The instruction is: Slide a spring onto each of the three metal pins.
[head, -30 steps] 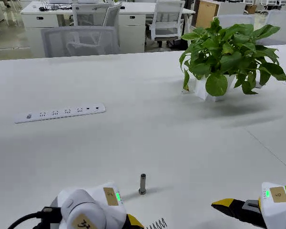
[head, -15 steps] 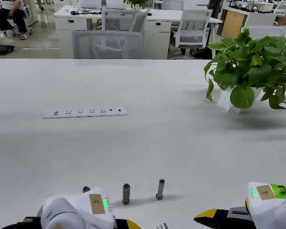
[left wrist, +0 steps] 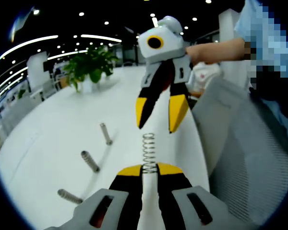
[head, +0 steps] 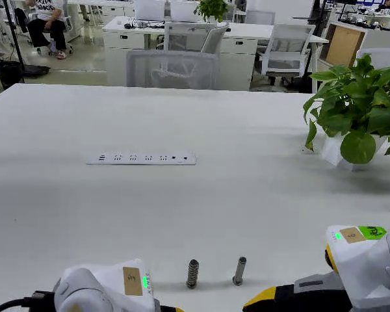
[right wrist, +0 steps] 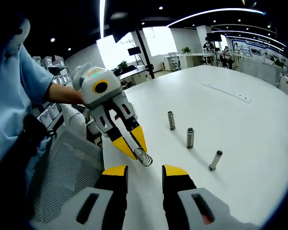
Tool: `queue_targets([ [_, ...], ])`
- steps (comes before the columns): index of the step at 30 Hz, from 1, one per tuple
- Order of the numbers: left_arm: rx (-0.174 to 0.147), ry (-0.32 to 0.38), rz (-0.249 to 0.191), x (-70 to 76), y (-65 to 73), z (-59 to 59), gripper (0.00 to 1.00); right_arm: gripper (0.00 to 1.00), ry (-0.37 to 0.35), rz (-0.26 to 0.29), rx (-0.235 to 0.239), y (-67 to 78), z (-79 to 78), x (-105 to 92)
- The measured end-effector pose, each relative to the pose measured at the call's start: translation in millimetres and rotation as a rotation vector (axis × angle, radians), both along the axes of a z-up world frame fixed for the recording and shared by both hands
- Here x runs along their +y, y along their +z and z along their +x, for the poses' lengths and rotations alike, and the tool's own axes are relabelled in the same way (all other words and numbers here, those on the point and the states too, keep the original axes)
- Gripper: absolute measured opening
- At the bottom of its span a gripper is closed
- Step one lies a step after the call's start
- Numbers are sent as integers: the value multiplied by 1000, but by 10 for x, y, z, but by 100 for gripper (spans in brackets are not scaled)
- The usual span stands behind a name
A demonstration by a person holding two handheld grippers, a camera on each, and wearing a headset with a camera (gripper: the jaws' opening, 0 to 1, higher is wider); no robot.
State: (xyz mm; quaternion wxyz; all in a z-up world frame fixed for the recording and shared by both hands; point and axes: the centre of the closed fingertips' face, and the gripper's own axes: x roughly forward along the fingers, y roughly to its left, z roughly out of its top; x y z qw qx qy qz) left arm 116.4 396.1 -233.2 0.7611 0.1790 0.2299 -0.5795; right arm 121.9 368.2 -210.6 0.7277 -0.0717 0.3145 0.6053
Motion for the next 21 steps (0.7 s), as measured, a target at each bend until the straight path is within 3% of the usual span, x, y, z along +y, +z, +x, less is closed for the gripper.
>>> queue_targets([
  [8,-25,-31,1,-10,29,-27,10,20,41,10,21,26,-17,61],
  [21,-34,-57,-9,-56,49,-61,10,12,73,-7,32,-14,-64,93],
])
